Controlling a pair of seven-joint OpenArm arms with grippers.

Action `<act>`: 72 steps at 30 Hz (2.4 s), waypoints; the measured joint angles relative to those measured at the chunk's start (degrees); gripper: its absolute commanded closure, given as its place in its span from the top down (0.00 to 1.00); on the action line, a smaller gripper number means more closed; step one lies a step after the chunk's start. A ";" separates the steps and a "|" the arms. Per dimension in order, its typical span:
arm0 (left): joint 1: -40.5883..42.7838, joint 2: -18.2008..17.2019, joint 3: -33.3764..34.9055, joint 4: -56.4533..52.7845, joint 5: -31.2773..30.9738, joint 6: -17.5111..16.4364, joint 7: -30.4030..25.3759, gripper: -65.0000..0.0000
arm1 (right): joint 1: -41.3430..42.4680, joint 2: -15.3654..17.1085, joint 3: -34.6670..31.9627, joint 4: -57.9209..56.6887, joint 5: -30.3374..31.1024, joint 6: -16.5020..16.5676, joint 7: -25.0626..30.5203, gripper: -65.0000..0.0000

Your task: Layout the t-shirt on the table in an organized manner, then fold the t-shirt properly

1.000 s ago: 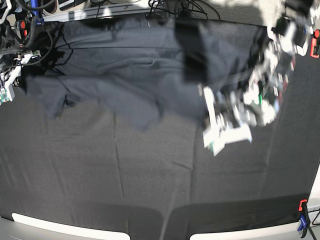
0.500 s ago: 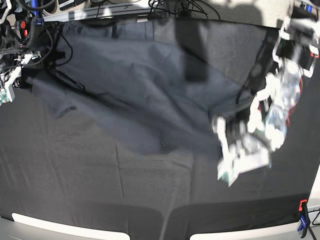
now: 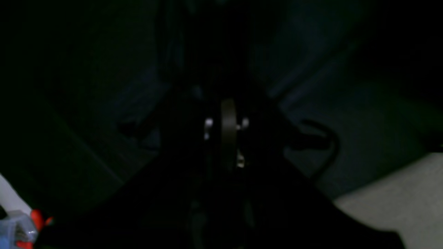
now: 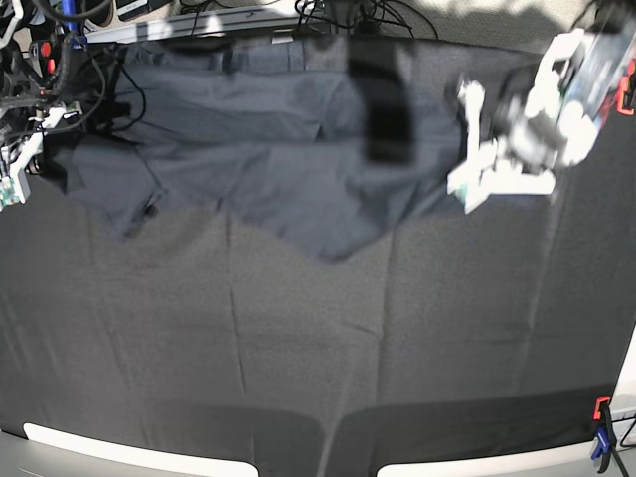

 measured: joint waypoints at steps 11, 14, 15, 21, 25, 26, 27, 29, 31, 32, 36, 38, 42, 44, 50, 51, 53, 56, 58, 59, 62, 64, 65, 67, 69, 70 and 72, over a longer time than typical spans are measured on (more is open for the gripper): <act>10.45 -0.28 0.07 2.89 1.38 -0.94 0.31 0.39 | 0.02 0.04 0.00 0.02 0.02 0.02 0.02 0.00; 10.23 -0.26 0.07 2.89 1.99 -0.85 0.44 0.48 | 0.02 0.02 0.00 0.02 0.00 0.02 0.02 0.00; 10.03 -0.28 0.07 2.91 3.13 -0.87 0.46 0.48 | 0.00 0.04 0.00 0.02 0.02 0.02 0.02 0.00; 9.81 -0.44 0.02 11.45 6.75 2.34 -0.17 0.48 | 0.02 0.02 0.00 0.02 0.02 0.02 0.22 0.00; 8.83 -0.02 0.09 14.25 4.87 2.05 -7.15 0.48 | 0.00 0.07 0.02 0.00 0.15 0.02 0.22 0.00; 8.02 -0.02 0.11 14.16 3.63 2.12 -8.61 0.48 | 0.02 0.07 0.02 0.00 0.13 0.02 0.20 0.00; 6.97 -0.39 0.07 14.01 2.36 2.16 -10.56 0.48 | 0.02 0.09 0.00 0.00 0.42 0.02 0.22 0.00; 3.96 -0.24 0.02 11.37 -0.79 2.21 -14.88 0.48 | 0.02 0.02 0.00 0.02 1.40 0.02 0.22 0.00; 1.53 -0.04 0.04 8.28 -1.14 2.03 -15.32 0.48 | 0.02 0.00 0.02 0.02 1.81 0.02 0.22 0.00; 0.26 -0.02 0.09 6.47 -1.49 2.14 -15.15 0.48 | 0.04 0.11 0.00 0.02 1.79 0.02 0.22 0.00; -5.99 1.66 0.04 -2.45 -10.01 1.55 -15.10 0.48 | 0.02 0.13 0.02 0.00 3.19 0.02 0.22 0.00; -7.82 3.06 -0.02 -7.15 -15.80 -2.58 -13.11 0.48 | 0.04 -0.02 0.00 0.02 3.23 0.02 0.22 0.00; -9.38 6.93 0.15 -15.23 -22.47 -8.63 -11.72 0.47 | 0.02 0.04 0.02 0.02 3.21 0.02 0.22 0.00; -10.71 8.13 0.15 -18.80 -21.94 -8.39 -11.32 0.42 | 0.00 0.07 0.02 0.02 3.19 0.02 0.22 0.00; -10.97 8.50 0.11 -24.98 -19.78 -8.35 -13.03 0.00 | 0.02 0.02 0.02 0.02 3.23 0.02 0.22 0.00; -11.13 8.66 0.11 -24.96 -19.61 -8.37 -12.70 0.00 | 0.02 0.02 0.02 0.02 3.23 0.02 0.22 0.00; -11.30 8.63 0.11 -24.70 -19.63 -8.35 -11.98 0.00 | 0.00 0.04 0.02 0.02 3.06 0.02 0.22 0.00; -11.30 8.26 0.11 -23.04 -19.71 -8.31 -10.23 0.14 | 0.02 0.02 0.02 0.02 3.08 0.02 0.22 0.00; -11.30 8.09 0.09 -21.75 -20.13 -8.15 -8.87 0.32 | 0.02 0.04 0.02 0.02 3.08 0.02 0.22 0.00; -11.30 8.02 0.11 -21.05 -20.17 -8.20 -8.98 0.39 | 0.00 0.02 0.02 0.02 3.08 0.02 0.22 0.00; -11.30 8.17 0.11 -18.82 -20.55 -8.13 -9.05 0.46 | 0.02 0.02 0.02 0.02 3.06 0.02 0.22 0.00; -11.30 8.15 0.11 -17.59 -20.48 -7.80 -8.74 0.46 | 0.02 0.04 0.00 0.02 3.08 0.02 0.22 0.00; -11.28 8.13 0.11 -16.98 -20.39 -7.06 -8.31 0.46 | 0.00 0.02 0.02 0.02 3.08 0.02 0.22 0.00; -11.28 8.15 0.11 -16.09 -18.36 -6.91 -7.65 0.46 | 0.02 0.04 0.02 0.02 3.08 0.02 0.22 0.00; -11.28 8.17 0.11 -15.96 -14.86 -5.11 -7.67 0.46 | 0.00 0.04 0.00 0.02 3.08 0.02 0.22 0.00; -11.26 8.15 0.11 -15.96 -13.00 -4.07 -7.61 0.45 | 0.00 0.04 0.02 0.02 3.08 0.02 0.22 0.00; -11.26 8.04 0.11 -15.98 -11.28 -2.21 -7.15 0.45 | 0.02 0.04 0.02 0.02 3.08 0.02 0.22 0.00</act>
